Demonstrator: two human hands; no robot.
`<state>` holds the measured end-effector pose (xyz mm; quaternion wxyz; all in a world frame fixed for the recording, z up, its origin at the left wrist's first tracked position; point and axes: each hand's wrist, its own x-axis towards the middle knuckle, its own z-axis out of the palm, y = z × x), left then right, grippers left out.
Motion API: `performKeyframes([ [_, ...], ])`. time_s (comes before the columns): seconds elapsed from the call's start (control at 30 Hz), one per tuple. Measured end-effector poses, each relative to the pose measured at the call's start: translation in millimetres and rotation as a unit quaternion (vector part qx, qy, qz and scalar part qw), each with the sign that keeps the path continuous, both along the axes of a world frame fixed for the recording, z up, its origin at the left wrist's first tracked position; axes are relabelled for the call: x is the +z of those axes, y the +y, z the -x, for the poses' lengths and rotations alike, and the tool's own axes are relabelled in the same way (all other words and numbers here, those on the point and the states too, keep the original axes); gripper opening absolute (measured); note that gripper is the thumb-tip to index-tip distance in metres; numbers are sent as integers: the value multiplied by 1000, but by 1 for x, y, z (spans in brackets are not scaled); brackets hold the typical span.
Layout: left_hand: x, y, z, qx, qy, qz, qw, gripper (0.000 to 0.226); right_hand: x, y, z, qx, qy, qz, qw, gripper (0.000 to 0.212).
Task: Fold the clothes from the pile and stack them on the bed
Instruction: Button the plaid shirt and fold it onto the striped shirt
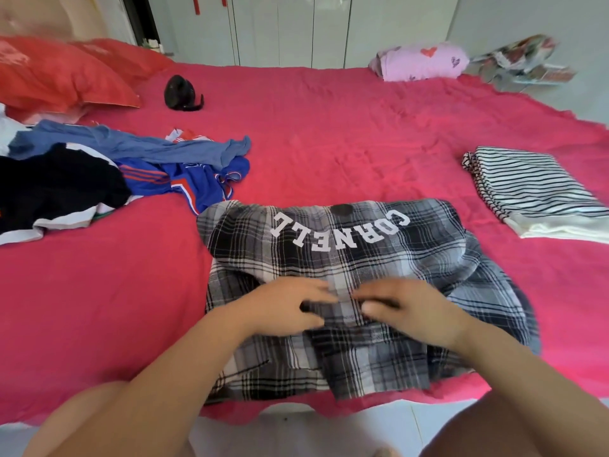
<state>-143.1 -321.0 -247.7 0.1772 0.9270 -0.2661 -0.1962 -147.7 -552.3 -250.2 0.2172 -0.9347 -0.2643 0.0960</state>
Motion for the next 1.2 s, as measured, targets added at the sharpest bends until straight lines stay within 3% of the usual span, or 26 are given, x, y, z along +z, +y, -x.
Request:
performKeyframes([
  [0.07, -1, -12, -7, 63, -58, 67, 994, 44, -5, 3, -11, -108, -91, -50, 989, 66],
  [0.1, -7, -18, -7, 89, -74, 59, 992, 47, -13, 2, -15, -149, -106, -19, 983, 76],
  [0.2, -46, -29, 2, 97, -73, -120, 985, 69, -47, -3, -11, -150, -54, 169, 973, 101],
  [0.23, -53, -31, 2, 91, -73, -159, 980, 73, -54, -6, -11, -144, -30, 187, 971, 99],
  [0.3, -53, -30, -4, 96, -71, -166, 979, 76, -50, -8, -16, -146, 1, 148, 978, 72],
  [0.43, -22, -45, -19, 117, -106, -102, 982, 74, -29, -35, -22, -195, -75, 62, 976, 55],
  [0.57, 8, -94, -37, 58, -175, -75, 980, 69, -24, -76, -20, -358, -85, 65, 928, 58],
  [0.67, 23, -144, -61, 21, -173, -58, 983, 69, -23, -97, -17, -465, -38, 38, 884, 65],
  [0.87, 26, -230, -116, -28, -187, -69, 980, 59, -31, -108, -14, -543, 5, 15, 840, 80],
  [1.0, 30, -267, -156, -144, -215, -161, 952, 62, -31, -114, -19, -560, 18, 33, 828, 85],
  [1.1, 24, -288, -184, -230, -184, -270, 917, 71, -32, -118, -24, -566, 24, 44, 823, 87],
  [1.2, 16, -299, -206, -260, -143, -313, 903, 75, -33, -122, -32, -575, 20, 52, 816, 84],
])
